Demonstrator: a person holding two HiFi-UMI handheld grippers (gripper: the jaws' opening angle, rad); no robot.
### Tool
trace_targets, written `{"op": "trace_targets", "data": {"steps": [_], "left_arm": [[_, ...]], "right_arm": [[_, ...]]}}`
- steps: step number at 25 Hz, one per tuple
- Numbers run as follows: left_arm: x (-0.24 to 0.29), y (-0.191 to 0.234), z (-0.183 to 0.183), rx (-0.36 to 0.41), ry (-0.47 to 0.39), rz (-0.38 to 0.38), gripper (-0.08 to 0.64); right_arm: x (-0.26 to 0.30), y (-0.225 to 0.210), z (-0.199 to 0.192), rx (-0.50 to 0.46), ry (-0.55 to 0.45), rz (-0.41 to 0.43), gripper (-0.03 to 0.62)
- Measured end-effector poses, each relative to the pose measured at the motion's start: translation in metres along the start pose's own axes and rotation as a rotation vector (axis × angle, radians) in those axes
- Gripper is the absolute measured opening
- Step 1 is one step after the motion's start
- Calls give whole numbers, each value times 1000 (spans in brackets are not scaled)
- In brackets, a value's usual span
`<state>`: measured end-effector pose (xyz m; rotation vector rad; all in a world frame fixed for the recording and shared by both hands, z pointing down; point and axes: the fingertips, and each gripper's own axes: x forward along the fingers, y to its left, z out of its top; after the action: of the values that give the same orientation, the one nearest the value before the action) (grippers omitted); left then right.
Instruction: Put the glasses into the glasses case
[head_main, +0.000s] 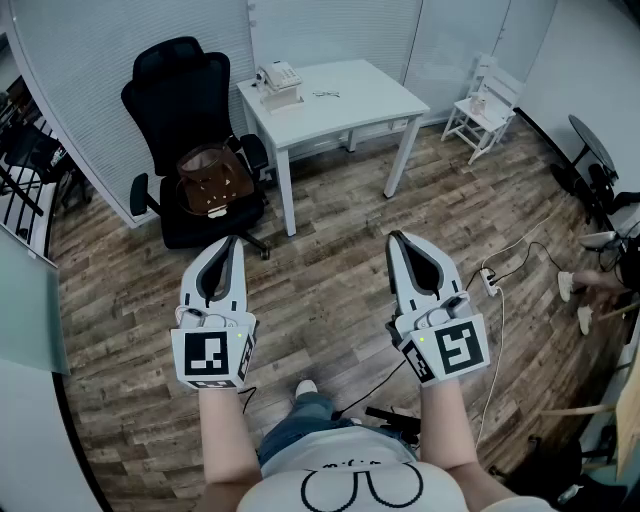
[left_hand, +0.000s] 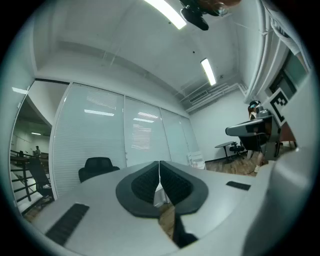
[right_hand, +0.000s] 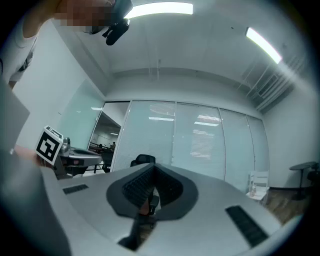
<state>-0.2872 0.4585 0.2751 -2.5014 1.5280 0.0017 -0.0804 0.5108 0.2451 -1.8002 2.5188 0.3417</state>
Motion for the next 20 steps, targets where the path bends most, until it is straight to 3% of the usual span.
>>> {"op": "trace_targets", "data": {"steps": [11, 20], "left_arm": [[45, 46, -16, -19, -24, -64, 18], [113, 47, -34, -34, -27, -86, 17]], "right_arm": [[72, 22, -19, -42, 38, -5, 9], [113, -32, -49, -3, 55, -48, 11]]}}
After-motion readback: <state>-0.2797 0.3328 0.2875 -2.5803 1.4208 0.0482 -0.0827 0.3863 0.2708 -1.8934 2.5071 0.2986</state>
